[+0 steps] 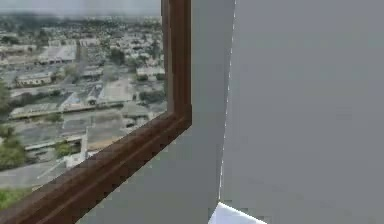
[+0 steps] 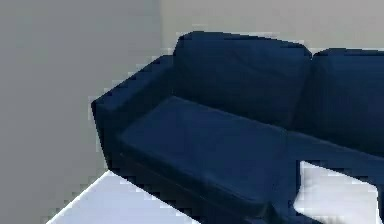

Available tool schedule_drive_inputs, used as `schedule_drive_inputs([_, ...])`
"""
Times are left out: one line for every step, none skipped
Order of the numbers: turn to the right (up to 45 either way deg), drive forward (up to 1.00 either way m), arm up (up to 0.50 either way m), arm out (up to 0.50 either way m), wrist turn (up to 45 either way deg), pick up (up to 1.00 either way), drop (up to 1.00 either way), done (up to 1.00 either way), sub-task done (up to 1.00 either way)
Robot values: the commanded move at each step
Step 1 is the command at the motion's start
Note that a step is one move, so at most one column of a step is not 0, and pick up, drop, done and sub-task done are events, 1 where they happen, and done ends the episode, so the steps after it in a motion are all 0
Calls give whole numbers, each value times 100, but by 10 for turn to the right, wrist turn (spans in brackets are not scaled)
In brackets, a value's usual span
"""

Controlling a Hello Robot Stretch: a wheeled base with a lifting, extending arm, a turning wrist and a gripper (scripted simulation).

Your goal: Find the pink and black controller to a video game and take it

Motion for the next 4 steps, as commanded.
schedule_drive_inputs([450, 0, 0, 0, 0, 0, 0, 0, 0])
schedule_drive_inputs([450, 0, 0, 0, 0, 0, 0, 0, 0])
schedule_drive_inputs([330, 0, 0, 0, 0, 0, 0, 0, 0])
schedule_drive_inputs([0, 15, 0, 0, 0, 0, 0, 0, 0])
